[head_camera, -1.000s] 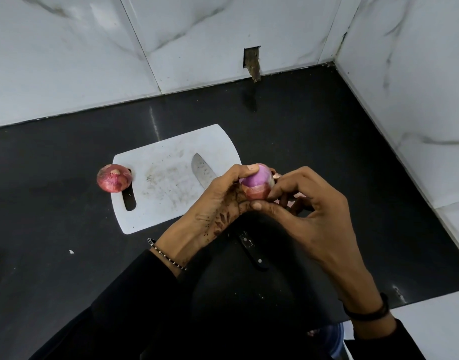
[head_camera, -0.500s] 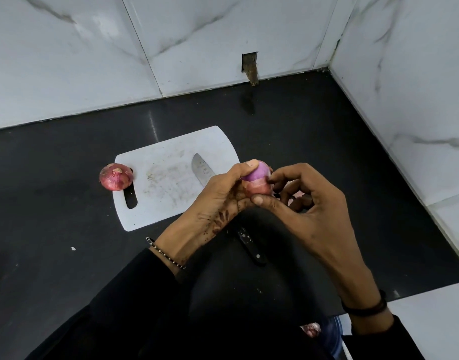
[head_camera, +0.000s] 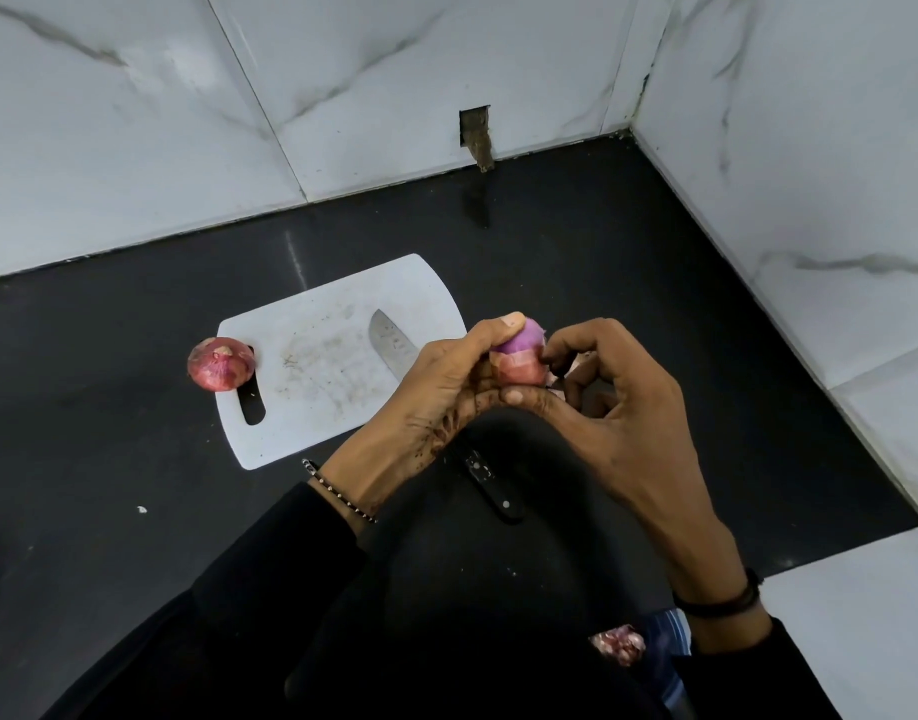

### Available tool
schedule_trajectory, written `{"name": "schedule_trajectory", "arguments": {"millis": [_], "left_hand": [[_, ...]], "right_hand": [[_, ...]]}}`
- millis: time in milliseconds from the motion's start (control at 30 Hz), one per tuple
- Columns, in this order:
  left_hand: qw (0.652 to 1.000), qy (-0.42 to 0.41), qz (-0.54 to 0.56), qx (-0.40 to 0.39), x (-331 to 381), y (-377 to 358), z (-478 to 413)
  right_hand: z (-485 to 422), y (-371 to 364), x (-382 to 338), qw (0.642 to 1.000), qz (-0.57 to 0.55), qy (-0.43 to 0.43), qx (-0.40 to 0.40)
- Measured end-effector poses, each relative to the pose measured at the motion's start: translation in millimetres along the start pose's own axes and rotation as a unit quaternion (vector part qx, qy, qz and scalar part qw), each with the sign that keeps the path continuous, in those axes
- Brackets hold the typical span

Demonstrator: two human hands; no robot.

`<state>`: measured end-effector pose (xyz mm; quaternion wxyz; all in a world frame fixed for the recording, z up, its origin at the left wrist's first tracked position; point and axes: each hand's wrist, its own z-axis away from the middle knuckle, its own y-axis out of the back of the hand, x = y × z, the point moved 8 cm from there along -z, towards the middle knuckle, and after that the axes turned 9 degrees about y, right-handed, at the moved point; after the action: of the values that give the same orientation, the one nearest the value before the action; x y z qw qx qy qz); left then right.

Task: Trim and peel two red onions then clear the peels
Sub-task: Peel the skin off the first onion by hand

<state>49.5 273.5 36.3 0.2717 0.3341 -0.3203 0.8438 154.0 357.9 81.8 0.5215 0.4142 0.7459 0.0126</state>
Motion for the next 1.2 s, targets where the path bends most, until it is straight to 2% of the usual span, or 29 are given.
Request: {"name": "schedule_trajectory", "arguments": {"millis": [267, 467, 833, 1100, 1200], "left_hand": [[1.0, 0.01, -0.011, 0.01, 0, -4, -9], [1.0, 0.01, -0.009, 0.0, 7, -16, -19], [1.0, 0.005, -0.009, 0.022, 11, -22, -25], [0.999, 0.01, 0.007, 0.036, 8, -18, -18], [0.999, 0.005, 0.021, 0.032, 9, -15, -17]], "right_hand": [[0, 5, 6, 1.0, 0.023, 0.0, -0.01], [-2, 13, 12, 1.0, 0.012, -0.008, 0.024], [-14, 27, 17, 1.0, 0.013, -0.007, 0.004], [-13, 18, 16, 0.998, 0.056, 0.003, -0.02], [-11, 12, 13, 0.999, 0.039, 0.006, -0.008]]}}
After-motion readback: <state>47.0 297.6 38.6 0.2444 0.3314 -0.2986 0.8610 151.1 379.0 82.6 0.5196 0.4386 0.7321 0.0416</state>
